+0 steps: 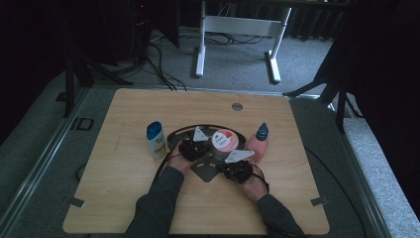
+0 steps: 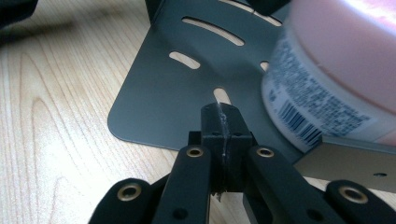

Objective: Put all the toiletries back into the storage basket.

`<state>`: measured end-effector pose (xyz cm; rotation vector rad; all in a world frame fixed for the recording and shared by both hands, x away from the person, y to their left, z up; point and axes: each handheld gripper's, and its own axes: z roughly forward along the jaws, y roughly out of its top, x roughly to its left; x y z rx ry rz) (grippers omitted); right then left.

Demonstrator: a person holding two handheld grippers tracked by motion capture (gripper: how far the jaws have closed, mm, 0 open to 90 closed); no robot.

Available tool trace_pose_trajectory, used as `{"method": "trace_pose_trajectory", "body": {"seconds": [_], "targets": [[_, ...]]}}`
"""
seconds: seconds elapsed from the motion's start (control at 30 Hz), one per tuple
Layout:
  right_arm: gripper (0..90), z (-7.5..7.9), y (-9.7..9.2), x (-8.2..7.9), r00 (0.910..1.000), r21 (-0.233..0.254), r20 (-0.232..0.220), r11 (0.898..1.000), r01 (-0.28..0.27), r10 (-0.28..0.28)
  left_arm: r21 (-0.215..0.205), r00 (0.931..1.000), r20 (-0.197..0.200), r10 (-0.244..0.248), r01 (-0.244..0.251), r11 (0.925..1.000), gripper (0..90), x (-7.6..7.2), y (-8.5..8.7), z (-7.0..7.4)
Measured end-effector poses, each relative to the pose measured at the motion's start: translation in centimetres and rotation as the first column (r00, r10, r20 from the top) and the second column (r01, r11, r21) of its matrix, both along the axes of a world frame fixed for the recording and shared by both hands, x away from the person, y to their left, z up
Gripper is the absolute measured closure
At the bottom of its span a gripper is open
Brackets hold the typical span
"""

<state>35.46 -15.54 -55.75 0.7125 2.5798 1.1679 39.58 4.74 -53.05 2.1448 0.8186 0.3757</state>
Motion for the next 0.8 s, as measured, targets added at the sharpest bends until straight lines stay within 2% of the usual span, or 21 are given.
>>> {"method": "trace_pose_trajectory", "body": {"seconds": [0.13, 0.27, 0.43, 0.63, 0.8], "targets": [[90.0, 0.0, 0.0, 0.0, 1.0, 0.003, -0.003, 1.0, -0.001, 0.001, -0.001, 1.0, 0.003, 0.003, -0.003, 1.0, 89.5, 0.1, -0.4, 0.0], [90.0, 0.0, -0.1, 0.0, 1.0, 0.006, -0.006, 1.0, 0.0, 0.0, -0.004, 0.9997, -0.003, 0.026, -0.026, 0.9997, 89.4, 0.5, -0.8, 0.1], [90.0, -0.1, -0.1, 0.1, 0.9999, 0.011, -0.01, 1.0, -0.001, 0.001, -0.024, 0.9993, -0.013, 0.036, -0.036, 0.9991, 89.4, 0.9, -1.3, -0.1], [90.0, -0.1, -0.2, 0.1, 0.9999, 0.015, -0.015, 1.0, -0.001, 0.001, -0.02, 0.9991, -0.018, 0.038, -0.039, 0.999, 89.4, 1.2, -2.5, -0.1], [90.0, -0.1, -0.2, 0.2, 0.9999, 0.014, -0.013, 1.0, -0.001, 0.001, -0.023, 0.998, -0.023, 0.06, -0.06, 0.9979, 89.4, 1.4, -2.6, -0.1]]}}
